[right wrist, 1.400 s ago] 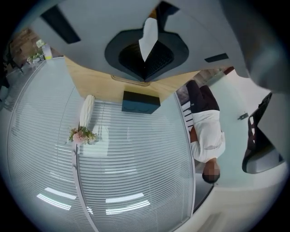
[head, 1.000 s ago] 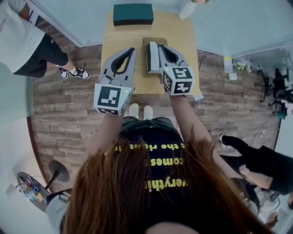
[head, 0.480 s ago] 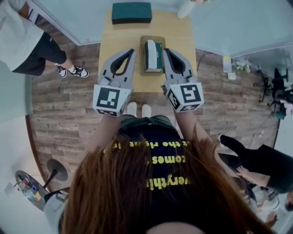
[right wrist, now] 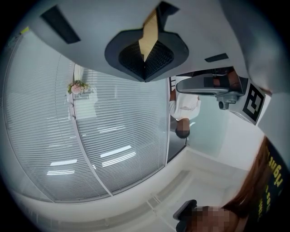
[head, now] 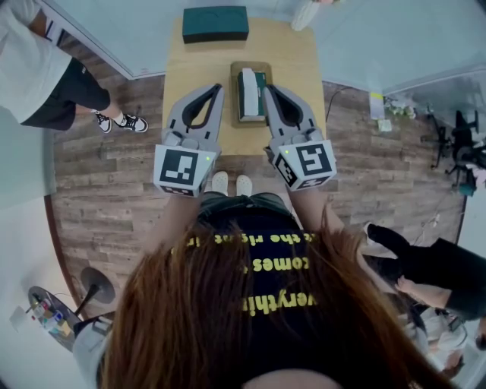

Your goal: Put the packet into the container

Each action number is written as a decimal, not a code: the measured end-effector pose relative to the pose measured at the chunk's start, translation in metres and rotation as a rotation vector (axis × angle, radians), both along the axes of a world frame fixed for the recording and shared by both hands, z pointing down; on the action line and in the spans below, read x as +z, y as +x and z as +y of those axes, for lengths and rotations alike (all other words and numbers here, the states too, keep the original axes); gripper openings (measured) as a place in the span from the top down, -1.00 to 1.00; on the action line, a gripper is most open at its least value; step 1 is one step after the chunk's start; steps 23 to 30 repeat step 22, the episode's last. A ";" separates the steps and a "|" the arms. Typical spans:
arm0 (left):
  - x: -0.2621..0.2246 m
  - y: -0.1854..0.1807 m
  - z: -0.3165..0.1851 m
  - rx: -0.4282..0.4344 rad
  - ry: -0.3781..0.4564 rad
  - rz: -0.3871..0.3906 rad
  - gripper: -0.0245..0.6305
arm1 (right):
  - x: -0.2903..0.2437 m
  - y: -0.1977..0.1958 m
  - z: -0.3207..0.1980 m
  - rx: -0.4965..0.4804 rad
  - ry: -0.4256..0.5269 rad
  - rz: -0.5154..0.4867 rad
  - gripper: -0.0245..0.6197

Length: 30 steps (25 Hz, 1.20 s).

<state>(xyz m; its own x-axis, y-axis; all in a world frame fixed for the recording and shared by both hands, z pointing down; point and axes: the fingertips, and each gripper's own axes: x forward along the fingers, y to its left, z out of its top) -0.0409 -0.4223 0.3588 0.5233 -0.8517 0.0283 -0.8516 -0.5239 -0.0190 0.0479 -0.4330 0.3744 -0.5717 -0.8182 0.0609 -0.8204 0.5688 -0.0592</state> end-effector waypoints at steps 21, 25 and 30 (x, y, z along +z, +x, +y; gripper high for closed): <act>-0.001 0.015 -0.005 0.016 -0.007 0.009 0.93 | -0.010 0.002 -0.005 -0.014 0.022 -0.005 0.88; -0.001 0.016 -0.005 0.019 -0.009 0.011 0.93 | -0.011 0.002 -0.005 -0.014 0.023 -0.004 0.88; -0.001 0.016 -0.005 0.019 -0.009 0.011 0.93 | -0.011 0.002 -0.005 -0.014 0.023 -0.004 0.88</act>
